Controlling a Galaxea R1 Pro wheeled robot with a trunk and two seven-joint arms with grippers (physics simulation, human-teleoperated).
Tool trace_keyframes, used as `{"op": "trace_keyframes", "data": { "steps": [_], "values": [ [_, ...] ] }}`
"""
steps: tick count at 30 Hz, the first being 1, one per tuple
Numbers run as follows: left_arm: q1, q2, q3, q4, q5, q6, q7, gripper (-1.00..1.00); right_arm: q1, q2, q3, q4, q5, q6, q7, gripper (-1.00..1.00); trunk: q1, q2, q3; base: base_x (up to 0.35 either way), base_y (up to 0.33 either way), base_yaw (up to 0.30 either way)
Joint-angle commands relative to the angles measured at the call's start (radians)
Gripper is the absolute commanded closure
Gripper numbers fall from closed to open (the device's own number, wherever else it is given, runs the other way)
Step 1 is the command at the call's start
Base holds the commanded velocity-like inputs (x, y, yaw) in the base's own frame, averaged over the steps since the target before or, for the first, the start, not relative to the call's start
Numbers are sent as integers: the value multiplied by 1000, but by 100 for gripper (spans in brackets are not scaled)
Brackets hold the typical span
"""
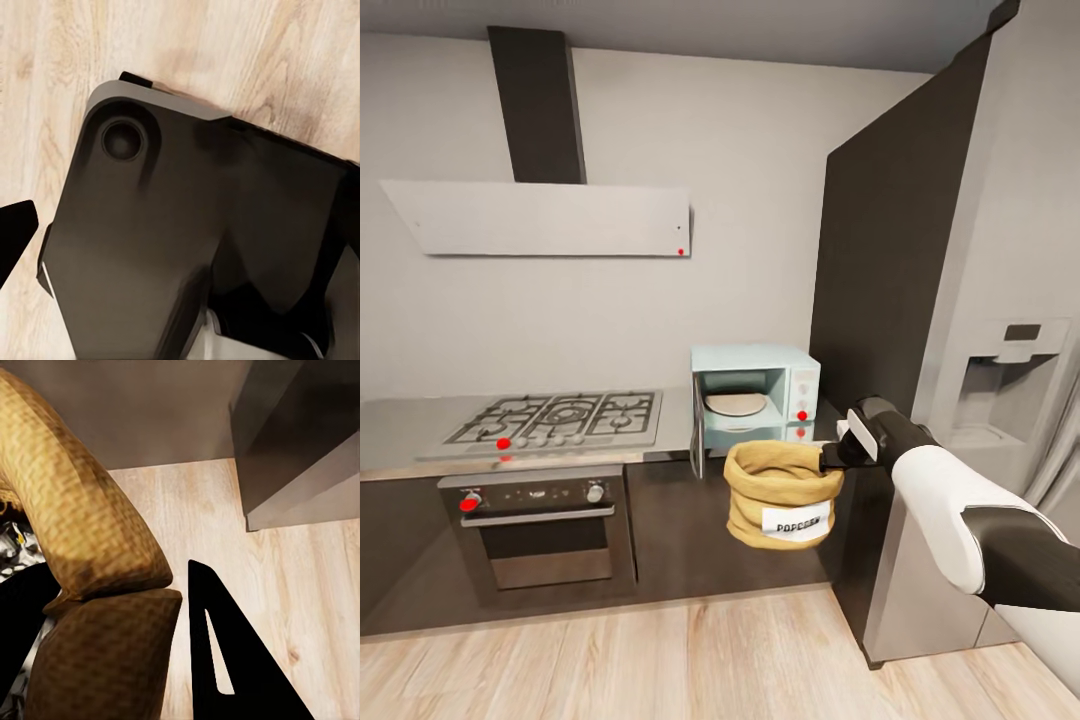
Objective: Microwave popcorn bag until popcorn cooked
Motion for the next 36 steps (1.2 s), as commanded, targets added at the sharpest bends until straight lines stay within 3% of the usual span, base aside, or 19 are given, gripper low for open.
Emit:
{"op": "trace_keyframes", "data": {
  "steps": [1,5,26,36],
  "values": [
    [0,0,4,-1,3,-1,0,-100,-1,-1,1,-1,5,5,7,100,-4,6,2,0,0,0],
    [0,-1,4,-1,3,-1,0,-100,-1,0,1,-1,2,4,7,100,-19,34,14,0,0,0],
    [0,-3,4,0,3,-1,2,-100,-1,6,6,-22,11,34,0,100,-19,34,14,0,0,0],
    [0,-3,4,1,3,-1,2,-100,-1,8,4,-171,10,34,-73,100,-19,34,14,0,0,0]
  ]
}}
